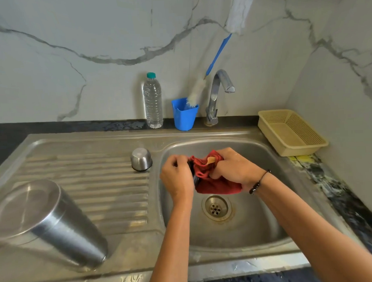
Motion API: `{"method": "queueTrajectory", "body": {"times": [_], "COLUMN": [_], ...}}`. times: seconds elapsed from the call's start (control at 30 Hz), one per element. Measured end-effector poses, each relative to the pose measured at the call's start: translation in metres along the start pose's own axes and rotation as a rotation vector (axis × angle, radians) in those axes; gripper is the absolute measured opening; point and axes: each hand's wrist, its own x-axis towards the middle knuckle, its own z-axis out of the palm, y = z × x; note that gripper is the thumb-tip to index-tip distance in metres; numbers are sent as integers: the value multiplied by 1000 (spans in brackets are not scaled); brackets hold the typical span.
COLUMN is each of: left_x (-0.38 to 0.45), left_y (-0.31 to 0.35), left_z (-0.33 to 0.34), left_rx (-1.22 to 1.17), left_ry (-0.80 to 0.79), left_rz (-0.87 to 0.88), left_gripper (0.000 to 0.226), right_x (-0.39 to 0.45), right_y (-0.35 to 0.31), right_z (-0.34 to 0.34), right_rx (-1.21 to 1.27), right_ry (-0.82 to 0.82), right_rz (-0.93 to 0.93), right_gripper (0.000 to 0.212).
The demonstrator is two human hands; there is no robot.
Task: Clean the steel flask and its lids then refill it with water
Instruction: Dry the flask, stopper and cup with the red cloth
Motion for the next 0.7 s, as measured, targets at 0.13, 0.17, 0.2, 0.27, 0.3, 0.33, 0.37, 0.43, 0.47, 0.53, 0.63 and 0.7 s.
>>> {"method": "queueTrajectory", "body": {"times": [0.13, 0.17, 0.2, 0.27, 0.3, 0.33, 0.37, 0.43, 0.47, 0.53, 0.63, 0.7], "left_x": [-10, -9, -7, -3, -1, 0, 1, 2, 1, 1, 0, -1], "left_y": [-6, -5, -4, 1, 3, 6, 8, 11, 14, 17, 16, 14], "left_z": [8, 10, 11, 11, 9, 7, 6, 5, 5, 6, 3, -1], "left_rx": [20, 48, 118, 273, 306, 290, 226, 55, 13, 5, -31, -127], "left_ry": [-133, -244, -368, -569, -626, -657, -666, -629, -592, -474, -226, -132], "left_rz": [31, 11, -19, -96, -155, -226, -300, -374, -372, -304, -130, -76], "left_gripper": [19, 21, 26, 42, 50, 57, 61, 56, 48, 31, 29, 27], "right_x": [-6, -6, -5, -6, -7, -9, -10, -18, -22, -24, -20, -17], "right_y": [20, 23, 24, 21, 16, 12, 9, -2, -7, -12, -9, -7], "right_z": [-11, -15, -19, -25, -26, -28, -30, -32, -32, -27, -10, -2], "right_rx": [232, 220, 160, 19, -26, -58, -88, -160, -205, -324, -363, -254], "right_ry": [-19, 27, 94, 212, 250, 272, 282, 308, 328, 351, 247, 211], "right_rz": [134, 124, 92, 2, -42, -88, -138, -263, -340, -440, -382, -301], "right_gripper": [23, 21, 18, 16, 18, 18, 17, 20, 24, 36, 30, 21]}}
